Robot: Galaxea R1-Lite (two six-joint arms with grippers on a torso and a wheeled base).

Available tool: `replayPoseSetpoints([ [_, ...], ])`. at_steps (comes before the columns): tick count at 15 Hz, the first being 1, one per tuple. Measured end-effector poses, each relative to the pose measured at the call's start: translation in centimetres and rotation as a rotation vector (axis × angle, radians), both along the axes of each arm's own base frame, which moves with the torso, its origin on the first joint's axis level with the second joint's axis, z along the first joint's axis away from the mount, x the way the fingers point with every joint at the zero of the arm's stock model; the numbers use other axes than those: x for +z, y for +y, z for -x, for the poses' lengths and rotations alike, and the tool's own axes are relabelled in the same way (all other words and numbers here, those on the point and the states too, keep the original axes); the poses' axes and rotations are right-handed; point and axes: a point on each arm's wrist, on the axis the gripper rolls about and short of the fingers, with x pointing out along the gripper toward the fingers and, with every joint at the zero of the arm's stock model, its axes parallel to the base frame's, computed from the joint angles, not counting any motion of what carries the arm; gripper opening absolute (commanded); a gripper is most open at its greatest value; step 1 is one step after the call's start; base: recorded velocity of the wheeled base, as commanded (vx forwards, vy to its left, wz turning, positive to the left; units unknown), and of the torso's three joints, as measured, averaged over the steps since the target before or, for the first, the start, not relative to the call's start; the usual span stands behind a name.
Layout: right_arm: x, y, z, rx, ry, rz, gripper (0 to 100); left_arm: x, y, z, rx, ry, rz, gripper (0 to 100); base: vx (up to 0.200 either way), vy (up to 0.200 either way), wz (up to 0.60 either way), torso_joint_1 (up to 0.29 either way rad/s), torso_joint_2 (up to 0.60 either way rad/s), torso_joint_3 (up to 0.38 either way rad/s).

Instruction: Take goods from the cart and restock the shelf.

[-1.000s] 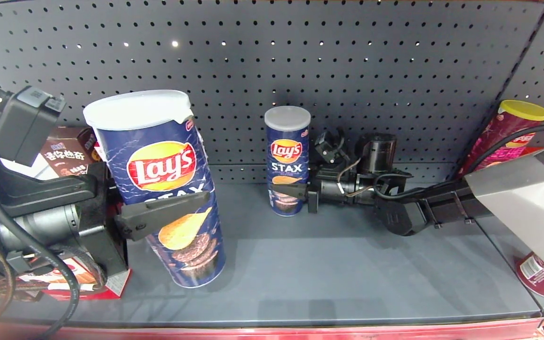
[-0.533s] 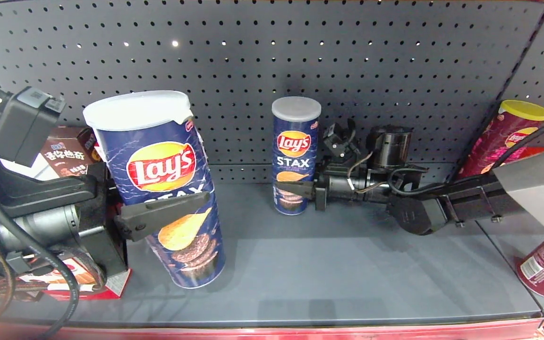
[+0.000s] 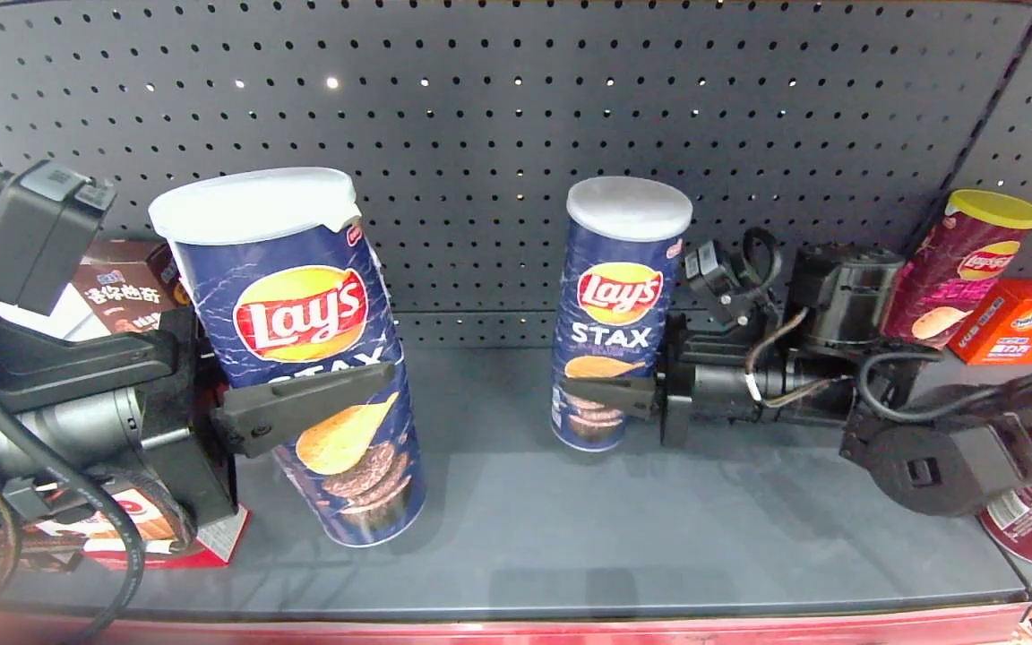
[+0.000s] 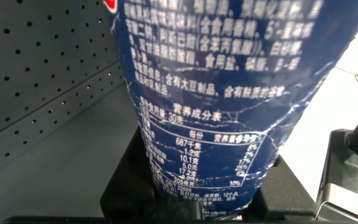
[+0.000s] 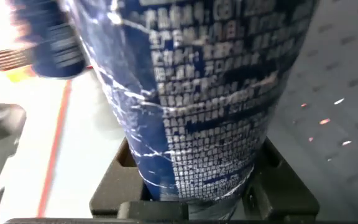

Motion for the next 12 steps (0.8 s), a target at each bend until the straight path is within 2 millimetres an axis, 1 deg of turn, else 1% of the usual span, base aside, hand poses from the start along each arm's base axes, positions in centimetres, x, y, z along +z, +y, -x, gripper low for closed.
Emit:
replayPoseSetpoints([
  [3, -1.1, -1.1, 3.4, 0.027, -0.019, -0.012, 0, 0.1, 0.0, 0.0, 0.0, -0.003, 0.001, 0, 0.0, 0.0, 0.0, 0.0, 0.0, 0.0],
  [6, -2.2, -1.1, 5.5, 0.065, -0.016, -0.01, 0, 0.1, 0.0, 0.0, 0.0, -0.003, 0.001, 0, 0.0, 0.0, 0.0, 0.0, 0.0, 0.0],
  [9, -2.8, -0.5, 6.3, 0.095, 0.005, 0.004, 0, 0.1, 0.0, 0.0, 0.001, -0.003, 0.001, 0, 0.0, 0.0, 0.0, 0.0, 0.0, 0.0],
  [12, -3.6, -0.1, 6.3, 0.103, 0.024, 0.018, 0, 0.1, 0.0, 0.0, 0.001, -0.003, 0.001, 0, 0.0, 0.0, 0.0, 0.0, 0.0, 0.0],
])
